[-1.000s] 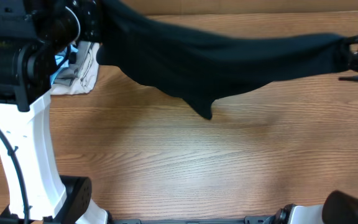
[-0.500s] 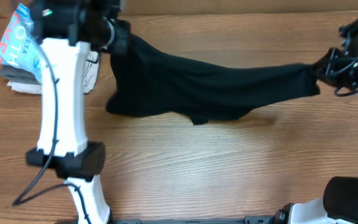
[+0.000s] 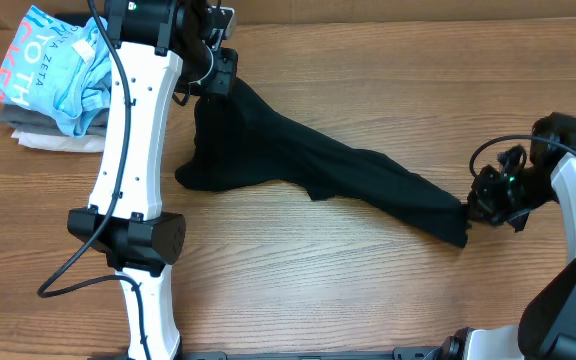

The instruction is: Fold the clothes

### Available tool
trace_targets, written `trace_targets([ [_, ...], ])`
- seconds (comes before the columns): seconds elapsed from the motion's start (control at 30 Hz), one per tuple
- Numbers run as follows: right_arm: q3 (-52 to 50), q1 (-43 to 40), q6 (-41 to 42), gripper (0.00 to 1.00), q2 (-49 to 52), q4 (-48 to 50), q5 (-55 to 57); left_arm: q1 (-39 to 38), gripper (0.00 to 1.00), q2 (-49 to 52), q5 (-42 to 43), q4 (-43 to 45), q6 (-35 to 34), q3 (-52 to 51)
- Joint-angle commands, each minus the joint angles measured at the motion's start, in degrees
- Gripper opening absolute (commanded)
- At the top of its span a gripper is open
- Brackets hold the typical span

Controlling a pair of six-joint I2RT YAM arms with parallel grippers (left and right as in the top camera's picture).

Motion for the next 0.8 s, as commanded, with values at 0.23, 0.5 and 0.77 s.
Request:
trace_targets([
  [0.23, -0.1, 0.0, -3.5, 0.49, -3.7, -0.6, 0.8, 0.0, 0.04, -0.1, -2.5, 0.5, 0.9, 0.5],
  [0.5, -0.3, 0.7, -3.7, 0.59, -3.7, 6.9, 0.8, 0.0, 0.04, 0.0, -2.3, 1.2, 0.9, 0.5],
  [0.77, -6.2, 7.7, -2.9, 0.59, -3.6, 13.5, 1.6, 0.0, 0.04, 0.2, -2.3, 1.8, 0.9, 0.5],
])
